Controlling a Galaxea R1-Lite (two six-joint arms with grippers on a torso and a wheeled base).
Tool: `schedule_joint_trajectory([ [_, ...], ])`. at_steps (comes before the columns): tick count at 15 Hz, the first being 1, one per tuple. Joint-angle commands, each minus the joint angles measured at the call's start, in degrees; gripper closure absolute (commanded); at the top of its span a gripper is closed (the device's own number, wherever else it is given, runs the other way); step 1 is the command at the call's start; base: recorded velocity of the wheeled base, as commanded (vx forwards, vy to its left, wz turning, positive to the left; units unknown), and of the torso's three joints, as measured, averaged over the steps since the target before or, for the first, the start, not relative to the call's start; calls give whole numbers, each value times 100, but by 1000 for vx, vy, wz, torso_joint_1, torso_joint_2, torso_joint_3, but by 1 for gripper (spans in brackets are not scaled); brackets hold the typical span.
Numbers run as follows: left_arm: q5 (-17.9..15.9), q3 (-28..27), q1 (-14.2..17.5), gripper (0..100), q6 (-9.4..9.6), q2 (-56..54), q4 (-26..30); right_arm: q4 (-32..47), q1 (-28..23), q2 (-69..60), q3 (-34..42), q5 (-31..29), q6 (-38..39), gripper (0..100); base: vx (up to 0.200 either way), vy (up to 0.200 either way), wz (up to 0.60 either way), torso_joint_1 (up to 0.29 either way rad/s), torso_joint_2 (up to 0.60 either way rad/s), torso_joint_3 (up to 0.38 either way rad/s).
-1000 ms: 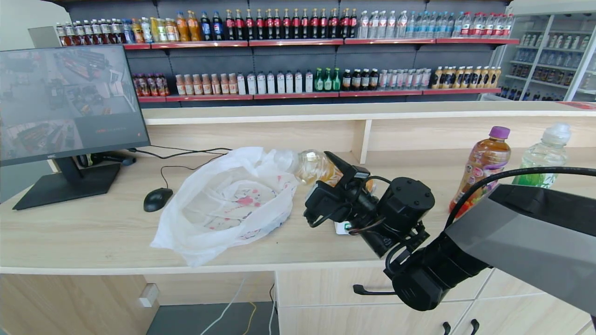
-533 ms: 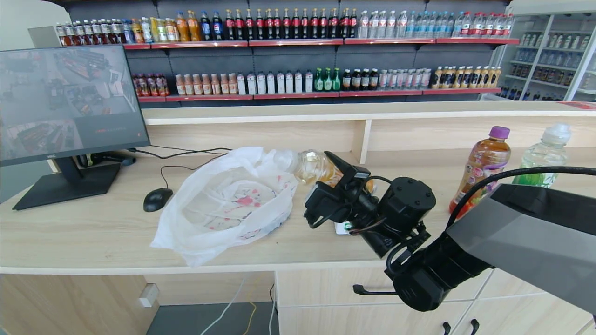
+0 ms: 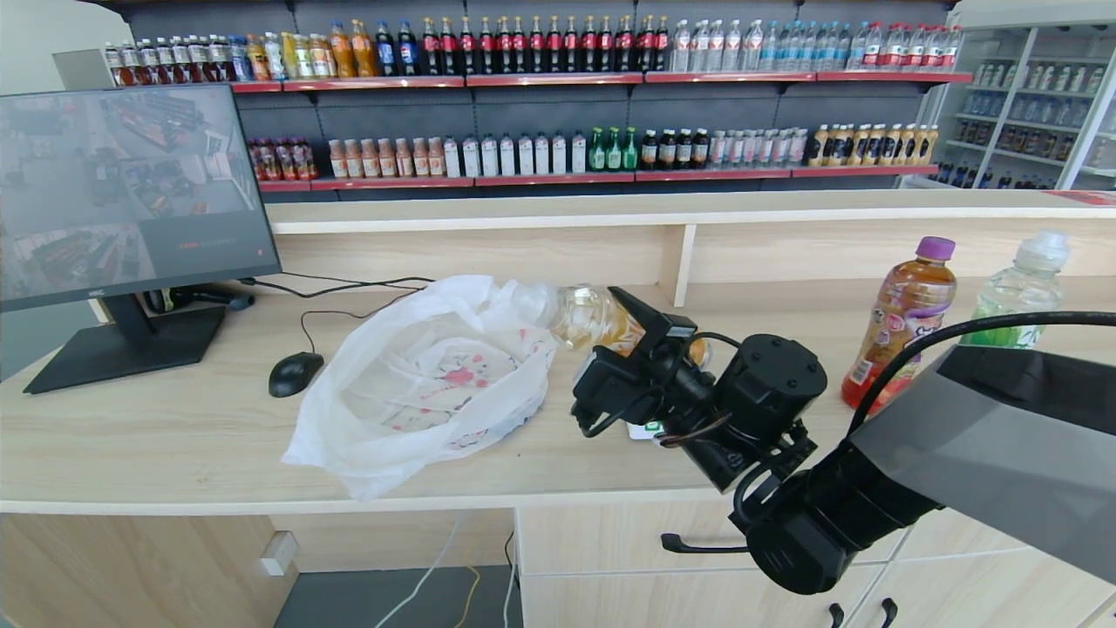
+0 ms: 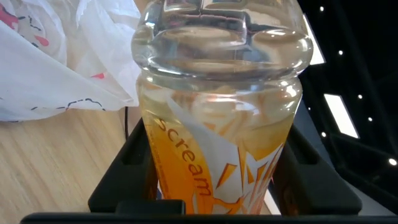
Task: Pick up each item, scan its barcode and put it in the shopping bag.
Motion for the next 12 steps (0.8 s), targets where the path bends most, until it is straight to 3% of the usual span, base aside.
schedule_joint_trajectory([
  [1, 1, -1, 0, 0, 0, -2, -1, -12, -8, -240, 26, 0, -4, 100, 0, 0, 0, 0, 0, 0],
  [9, 1, -1, 0, 0, 0, -2, -1, -12, -52, -1593, 614, 27, 225, 100, 0, 0, 0, 0, 0, 0],
  [12, 1, -1, 0, 0, 0, -2, -1, -12, -148, -2455, 1072, -377, 734, 100, 0, 0, 0, 0, 0, 0],
])
